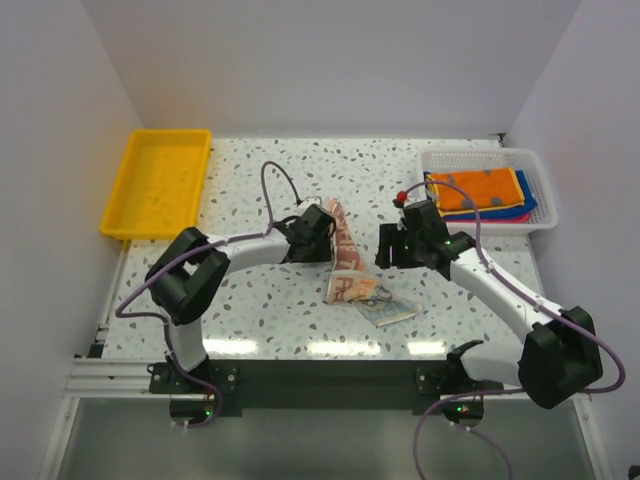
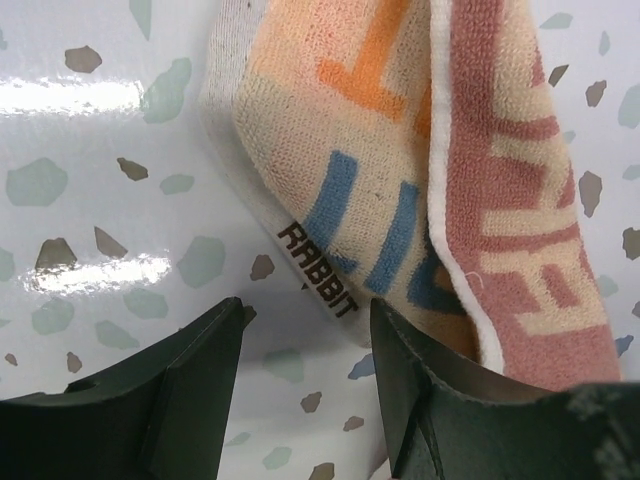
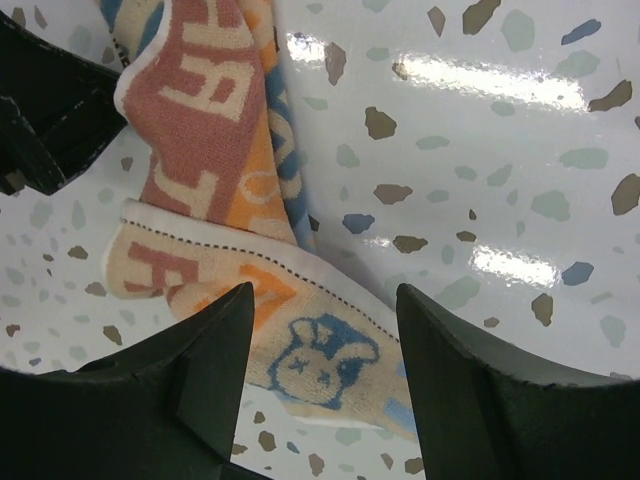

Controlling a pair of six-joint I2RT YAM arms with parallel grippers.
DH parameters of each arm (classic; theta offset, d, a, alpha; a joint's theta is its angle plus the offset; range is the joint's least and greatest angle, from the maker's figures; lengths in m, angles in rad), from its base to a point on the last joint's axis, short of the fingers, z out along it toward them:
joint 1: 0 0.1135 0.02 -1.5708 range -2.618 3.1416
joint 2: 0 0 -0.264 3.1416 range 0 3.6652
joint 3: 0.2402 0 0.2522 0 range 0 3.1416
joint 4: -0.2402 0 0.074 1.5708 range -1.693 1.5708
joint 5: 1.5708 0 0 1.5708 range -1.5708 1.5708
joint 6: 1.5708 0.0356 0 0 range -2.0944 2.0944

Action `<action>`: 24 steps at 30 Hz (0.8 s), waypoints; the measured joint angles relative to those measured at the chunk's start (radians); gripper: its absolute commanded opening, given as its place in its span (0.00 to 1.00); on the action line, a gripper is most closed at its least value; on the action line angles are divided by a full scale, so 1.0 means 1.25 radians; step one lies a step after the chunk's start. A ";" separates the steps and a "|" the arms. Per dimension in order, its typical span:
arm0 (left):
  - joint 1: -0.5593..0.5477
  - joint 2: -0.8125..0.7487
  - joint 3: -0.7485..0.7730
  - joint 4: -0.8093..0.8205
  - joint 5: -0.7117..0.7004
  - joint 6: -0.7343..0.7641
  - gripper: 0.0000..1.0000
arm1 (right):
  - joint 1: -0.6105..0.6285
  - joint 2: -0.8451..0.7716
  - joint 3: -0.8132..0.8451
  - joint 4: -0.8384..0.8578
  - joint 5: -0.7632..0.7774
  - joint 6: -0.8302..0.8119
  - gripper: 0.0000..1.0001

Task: Fold and stack the towels
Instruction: Flatten out the crumpled towel

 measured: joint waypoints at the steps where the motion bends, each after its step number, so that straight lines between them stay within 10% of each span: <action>1: -0.003 0.006 0.006 -0.001 -0.005 -0.005 0.59 | 0.000 -0.002 -0.006 0.001 0.000 -0.002 0.63; 17: -0.081 0.088 0.100 -0.067 -0.167 -0.035 0.46 | 0.000 -0.034 -0.055 0.035 -0.023 -0.014 0.63; 24: -0.110 0.082 0.074 -0.052 -0.199 -0.071 0.00 | 0.000 -0.036 -0.066 0.050 -0.039 -0.017 0.63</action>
